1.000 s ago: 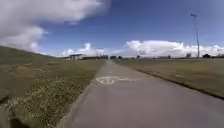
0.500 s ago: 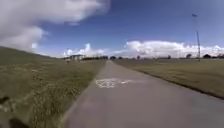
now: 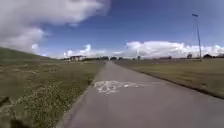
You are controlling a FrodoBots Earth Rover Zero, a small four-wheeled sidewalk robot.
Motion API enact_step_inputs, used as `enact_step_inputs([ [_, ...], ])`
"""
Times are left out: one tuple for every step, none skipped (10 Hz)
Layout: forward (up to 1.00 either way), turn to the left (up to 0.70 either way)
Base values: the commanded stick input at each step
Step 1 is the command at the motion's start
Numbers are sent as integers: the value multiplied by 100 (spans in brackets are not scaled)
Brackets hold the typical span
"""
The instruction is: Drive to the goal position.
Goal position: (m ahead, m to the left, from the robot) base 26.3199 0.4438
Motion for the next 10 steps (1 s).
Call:
enact_step_inputs([
  [70, 0],
  [70, 0],
  [70, 0],
  [70, 0],
  [70, 0],
  [70, 0],
  [70, 0],
  [70, 0],
  [70, 0],
  [70, 0],
])
